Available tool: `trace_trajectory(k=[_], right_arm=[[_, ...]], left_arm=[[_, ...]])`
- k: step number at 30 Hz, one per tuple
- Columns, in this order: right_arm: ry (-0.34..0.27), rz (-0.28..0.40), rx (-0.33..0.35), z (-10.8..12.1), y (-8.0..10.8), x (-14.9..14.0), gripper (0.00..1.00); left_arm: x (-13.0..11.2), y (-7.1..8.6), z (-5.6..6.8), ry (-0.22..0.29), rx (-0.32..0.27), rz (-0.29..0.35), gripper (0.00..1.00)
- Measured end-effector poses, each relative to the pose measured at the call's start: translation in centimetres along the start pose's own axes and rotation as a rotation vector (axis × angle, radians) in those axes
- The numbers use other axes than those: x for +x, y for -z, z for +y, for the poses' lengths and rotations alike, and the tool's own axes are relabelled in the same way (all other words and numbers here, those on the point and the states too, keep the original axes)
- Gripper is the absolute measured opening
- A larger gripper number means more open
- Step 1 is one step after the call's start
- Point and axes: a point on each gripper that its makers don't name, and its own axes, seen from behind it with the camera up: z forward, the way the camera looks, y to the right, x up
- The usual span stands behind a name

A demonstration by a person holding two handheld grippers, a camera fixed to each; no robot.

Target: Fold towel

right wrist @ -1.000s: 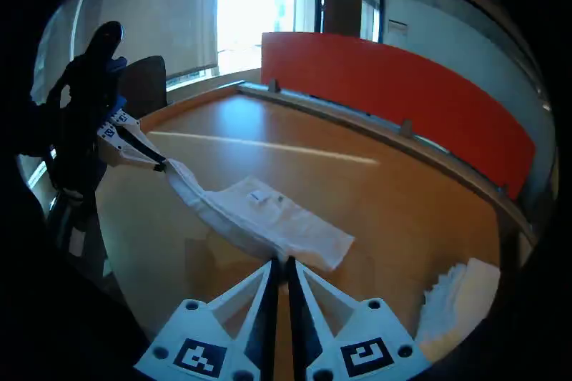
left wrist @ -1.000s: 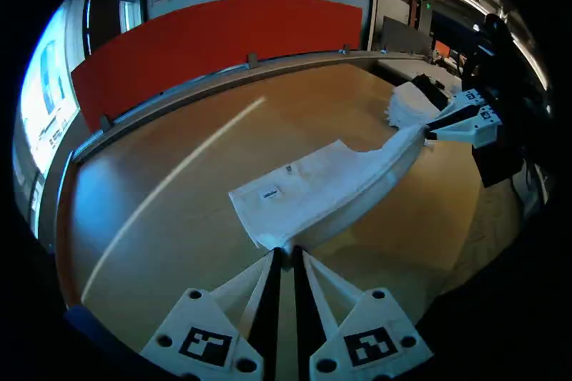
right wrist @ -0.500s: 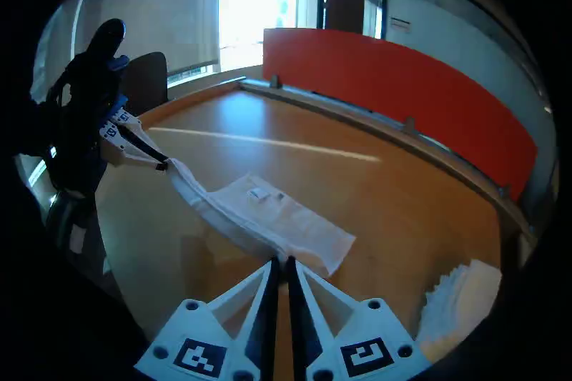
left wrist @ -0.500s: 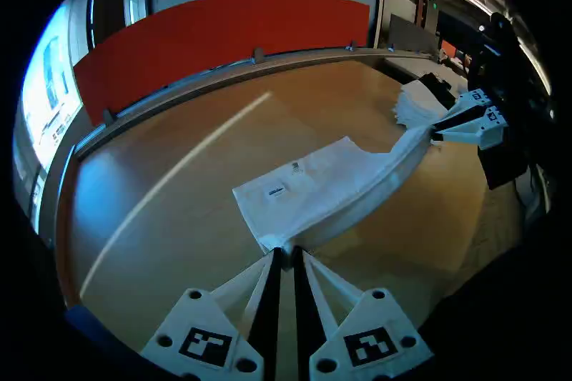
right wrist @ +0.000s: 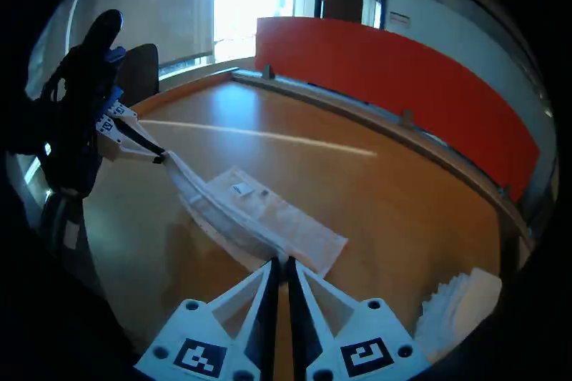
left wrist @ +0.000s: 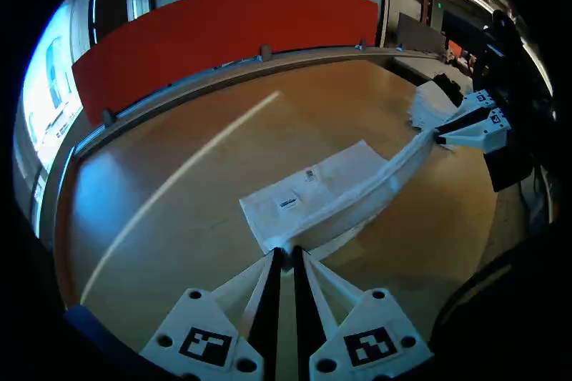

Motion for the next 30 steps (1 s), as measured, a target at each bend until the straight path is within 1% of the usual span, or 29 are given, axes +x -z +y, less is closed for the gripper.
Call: trace_trajectory(k=[5, 17, 20, 26, 30], right_arm=[[-0.014, -0.011, -0.008, 1.0, -1.4, -0.1, 0.08], [-0.035, -0.043, -0.019, 2.4, -4.5, -1.1, 0.08], [-0.042, -0.050, -0.022, 2.8, -5.2, -1.4, 0.08], [-0.056, -0.063, -0.028, 3.2, -6.3, -2.1, 0.09], [-0.065, -0.075, -0.035, 3.6, -7.0, -2.7, 0.09]], left_arm=[[0.2, -1.7, -0.6, -0.001, 0.009, -0.001, 0.12], [0.0, -5.4, -1.7, -0.003, 0.023, -0.014, 0.12], [0.0, -6.1, -2.0, -0.005, 0.028, -0.014, 0.12], [-0.5, -7.1, -2.0, -0.012, 0.031, -0.019, 0.12], [-0.8, -8.0, -2.2, -0.025, 0.039, -0.020, 0.14]])
